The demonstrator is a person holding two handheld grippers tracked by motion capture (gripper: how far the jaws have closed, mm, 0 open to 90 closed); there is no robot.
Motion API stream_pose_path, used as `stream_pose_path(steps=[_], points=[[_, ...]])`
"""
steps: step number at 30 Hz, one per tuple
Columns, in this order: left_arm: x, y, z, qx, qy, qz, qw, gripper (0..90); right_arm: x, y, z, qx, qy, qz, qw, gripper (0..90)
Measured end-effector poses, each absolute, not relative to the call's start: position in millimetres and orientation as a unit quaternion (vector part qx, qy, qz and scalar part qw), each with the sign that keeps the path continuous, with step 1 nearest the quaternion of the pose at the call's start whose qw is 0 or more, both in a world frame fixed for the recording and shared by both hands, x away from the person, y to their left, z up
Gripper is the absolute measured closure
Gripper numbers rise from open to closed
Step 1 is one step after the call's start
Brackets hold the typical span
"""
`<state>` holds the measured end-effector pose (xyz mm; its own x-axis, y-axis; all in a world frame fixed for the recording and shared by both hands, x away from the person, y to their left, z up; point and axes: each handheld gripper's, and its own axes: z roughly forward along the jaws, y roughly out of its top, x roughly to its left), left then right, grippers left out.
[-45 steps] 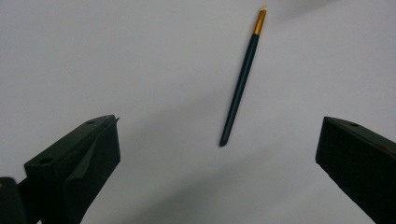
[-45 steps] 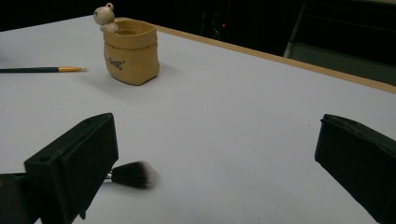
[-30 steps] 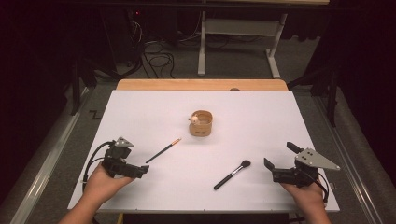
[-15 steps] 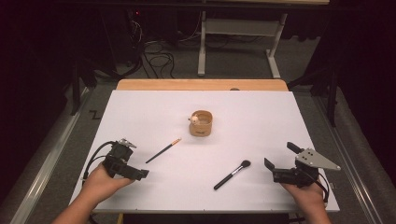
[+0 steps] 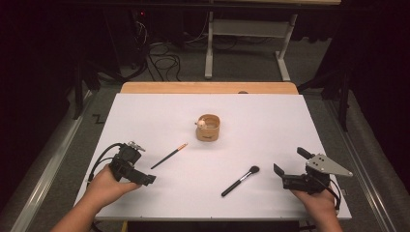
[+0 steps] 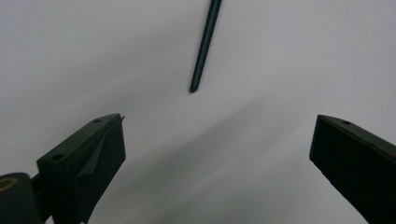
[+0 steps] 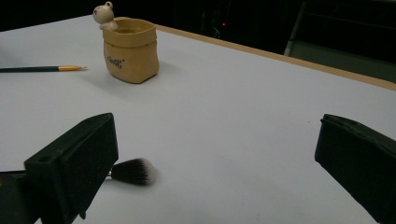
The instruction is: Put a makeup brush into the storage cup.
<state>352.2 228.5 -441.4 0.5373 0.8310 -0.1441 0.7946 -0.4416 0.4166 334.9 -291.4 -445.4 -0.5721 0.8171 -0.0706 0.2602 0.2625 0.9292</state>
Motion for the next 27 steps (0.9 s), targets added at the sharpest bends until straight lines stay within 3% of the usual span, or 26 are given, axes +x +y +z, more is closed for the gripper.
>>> stream_pose_path(steps=[15,27], points=[[363.4,208.4,-436.0,0.852,0.463,0.039,0.241,4.8,334.0,-292.1,-445.2,0.366,0.738,0.489,0.286,0.3],[381.9,196.3,-435.7,0.853,0.458,0.040,0.247,10.4,334.0,-291.9,-445.8,0.364,0.739,0.490,0.284,0.3]])
